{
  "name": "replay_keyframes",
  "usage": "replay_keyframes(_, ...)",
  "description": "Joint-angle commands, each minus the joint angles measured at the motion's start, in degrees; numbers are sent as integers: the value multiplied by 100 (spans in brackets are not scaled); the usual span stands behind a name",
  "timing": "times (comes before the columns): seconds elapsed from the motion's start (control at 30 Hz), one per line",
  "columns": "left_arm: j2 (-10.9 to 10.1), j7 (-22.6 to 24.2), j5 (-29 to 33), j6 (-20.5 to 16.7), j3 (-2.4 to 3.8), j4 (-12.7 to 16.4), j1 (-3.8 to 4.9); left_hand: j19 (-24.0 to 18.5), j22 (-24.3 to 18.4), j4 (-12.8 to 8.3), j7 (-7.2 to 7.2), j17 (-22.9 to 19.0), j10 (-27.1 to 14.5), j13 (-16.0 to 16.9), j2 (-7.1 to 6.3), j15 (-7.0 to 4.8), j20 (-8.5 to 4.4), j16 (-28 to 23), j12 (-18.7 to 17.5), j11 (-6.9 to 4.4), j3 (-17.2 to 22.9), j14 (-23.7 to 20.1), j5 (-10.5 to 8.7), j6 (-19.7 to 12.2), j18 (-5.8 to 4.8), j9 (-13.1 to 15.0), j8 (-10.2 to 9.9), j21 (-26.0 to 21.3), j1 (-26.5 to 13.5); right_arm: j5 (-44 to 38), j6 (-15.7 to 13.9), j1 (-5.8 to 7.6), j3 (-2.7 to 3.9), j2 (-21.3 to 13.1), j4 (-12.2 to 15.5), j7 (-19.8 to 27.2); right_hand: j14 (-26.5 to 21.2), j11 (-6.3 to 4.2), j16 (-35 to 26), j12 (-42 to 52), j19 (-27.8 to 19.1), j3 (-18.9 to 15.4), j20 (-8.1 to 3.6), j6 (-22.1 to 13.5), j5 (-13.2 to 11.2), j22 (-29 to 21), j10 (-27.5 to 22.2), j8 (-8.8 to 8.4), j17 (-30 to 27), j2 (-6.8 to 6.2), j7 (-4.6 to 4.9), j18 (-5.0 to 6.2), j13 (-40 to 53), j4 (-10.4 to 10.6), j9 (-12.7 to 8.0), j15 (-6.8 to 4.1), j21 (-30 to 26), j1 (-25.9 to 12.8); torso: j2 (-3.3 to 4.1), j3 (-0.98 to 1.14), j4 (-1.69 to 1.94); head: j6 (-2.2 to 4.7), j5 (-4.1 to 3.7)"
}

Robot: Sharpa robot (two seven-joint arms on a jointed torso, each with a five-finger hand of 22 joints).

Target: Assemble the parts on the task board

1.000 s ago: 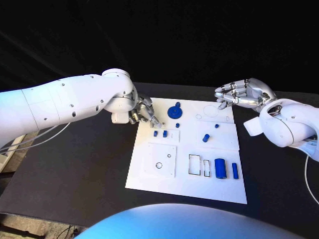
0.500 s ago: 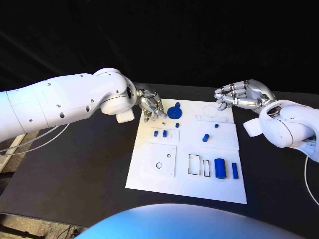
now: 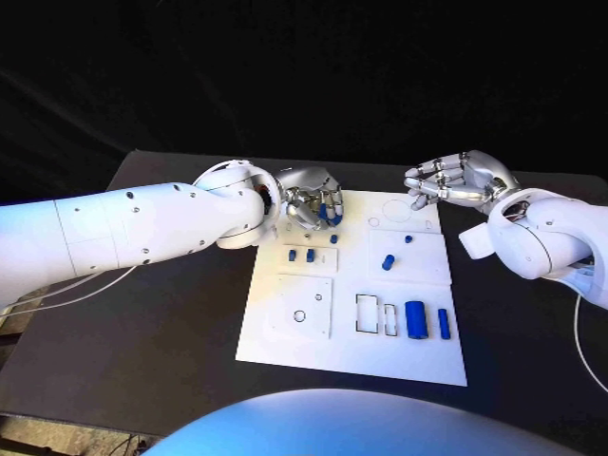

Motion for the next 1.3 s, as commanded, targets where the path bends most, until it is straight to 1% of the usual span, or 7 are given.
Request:
replay_keyframes(0.03,149,549,-1292,-242,-49,-128,-13,-19,6,-25,-19,-21,-29,-73,-72,20,11,41,-92,20,-45,26,-46,39,64,-54,-61,33,-48,-36,-16,-7,1,11,-3,104,-12,-2,-34,-5,36,-9,5,-27,2,-11,-48,28,2,-9,11,27,-10,-38,7,36,-30,68,2,8,-2,0,-25)
replay_keyframes(0.23,404,539,-1896,-122,-197,-373,-21,125,59,-53,-85,11,44,-222,-92,1,3,381,-195,-4,-116,201,-61,166,71,-176,-177,141,-116,-42,-61,-10,1,18,-5,128,-33,4,-53,-13,27,-2,9,-28,3,-23,-76,30,-2,-5,17,25,-19,-45,8,42,-40,94,13,7,-13,0,-47)
replay_keyframes(0.43,551,441,-2199,181,-261,-528,-23,233,154,-25,-116,209,65,-313,-140,-10,14,874,-230,-22,-272,383,-101,245,64,-265,-275,295,-235,-43,-82,-10,1,11,5,126,-39,7,-58,-15,25,-1,10,-32,3,-26,-83,29,-4,-6,19,25,-22,-46,7,45,-42,99,8,8,-9,0,-71)
replay_keyframes(0.6,624,389,-2280,355,-276,-612,-23,280,234,30,-113,514,133,-355,-100,-16,29,1306,-208,-31,-460,568,-302,321,65,-323,-351,415,-272,-43,-93,-10,1,9,11,121,-43,10,-63,-17,23,-4,12,-38,1,-29,-89,27,-5,-10,23,25,-24,-45,6,47,-45,100,2,7,-3,0,-85)
replay_keyframes(0.83,673,344,-2299,451,-279,-671,-24,299,292,24,-93,603,187,-411,3,-10,38,1486,-260,-16,-393,640,-321,444,64,-361,-401,500,-164,-43,-92,-10,1,14,13,118,-45,12,-65,-16,23,-5,13,-42,1,-30,-91,25,-5,-11,25,24,-25,-44,5,48,-46,100,3,5,1,0,-81)
replay_keyframes(0.9,680,331,-2301,490,-280,-683,-24,303,352,-21,-86,648,273,-483,65,-13,43,1605,-354,-11,-175,687,-308,562,65,-403,-463,586,-46,-43,-91,-10,1,15,13,118,-45,12,-65,-16,23,-5,13,-42,1,-30,-91,25,-5,-11,25,24,-25,-44,5,48,-46,100,6,4,0,0,-80)
replay_keyframes(1.3,745,306,-2297,649,-280,-769,-26,247,607,-193,-89,673,639,-676,27,-46,24,1864,-669,-46,542,788,-315,902,65,-500,-652,913,-58,-43,-83,-10,1,12,24,118,-46,14,-67,-16,22,-7,13,-46,0,-32,-93,24,-6,-12,27,24,-26,-42,4,49,-47,99,6,3,-3,0,-82)
